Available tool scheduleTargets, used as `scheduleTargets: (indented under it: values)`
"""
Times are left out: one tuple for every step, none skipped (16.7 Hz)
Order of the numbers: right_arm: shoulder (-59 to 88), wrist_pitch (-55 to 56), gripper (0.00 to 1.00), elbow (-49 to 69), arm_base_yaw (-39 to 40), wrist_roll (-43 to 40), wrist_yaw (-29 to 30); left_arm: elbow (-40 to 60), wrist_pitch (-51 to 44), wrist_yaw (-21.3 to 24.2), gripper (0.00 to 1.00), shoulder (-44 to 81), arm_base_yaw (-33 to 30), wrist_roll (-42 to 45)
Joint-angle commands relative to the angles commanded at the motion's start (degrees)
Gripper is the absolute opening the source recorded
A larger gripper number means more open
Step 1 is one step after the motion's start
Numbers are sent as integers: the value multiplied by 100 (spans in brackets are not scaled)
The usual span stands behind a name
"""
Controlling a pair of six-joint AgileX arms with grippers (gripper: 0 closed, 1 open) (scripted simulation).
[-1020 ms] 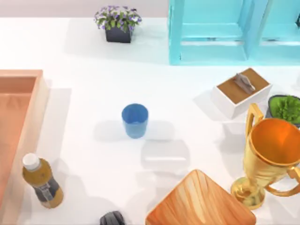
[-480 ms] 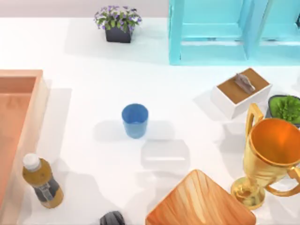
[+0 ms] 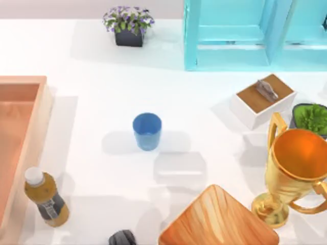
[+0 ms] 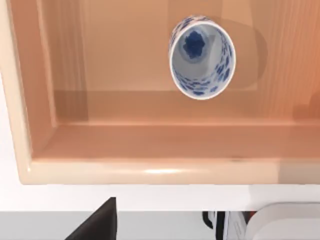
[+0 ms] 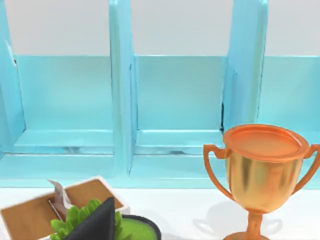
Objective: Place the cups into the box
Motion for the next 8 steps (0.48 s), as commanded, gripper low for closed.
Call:
scheduleTargets:
  values:
    - [0,0,100,0,0,0,0,0,0,0,100,0,0,0]
    - [0,0,100,0,0,0,0,0,0,0,100,0,0,0]
    - [0,0,100,0,0,0,0,-17,16,0,100,7,21,1]
    - [0,0,100,0,0,0,0,-5,14,0,100,18,9,-10]
    - [0,0,100,0,0,0,0,60,4,0,100,83,-57,-75]
    - [0,0,100,0,0,0,0,185,-12,0,100,208,-184,-202]
    - [0,0,100,0,0,0,0,374,-30,2,100,395,-374,-392]
    - [0,0,100,0,0,0,0,615,-49,4,100,635,-618,-638]
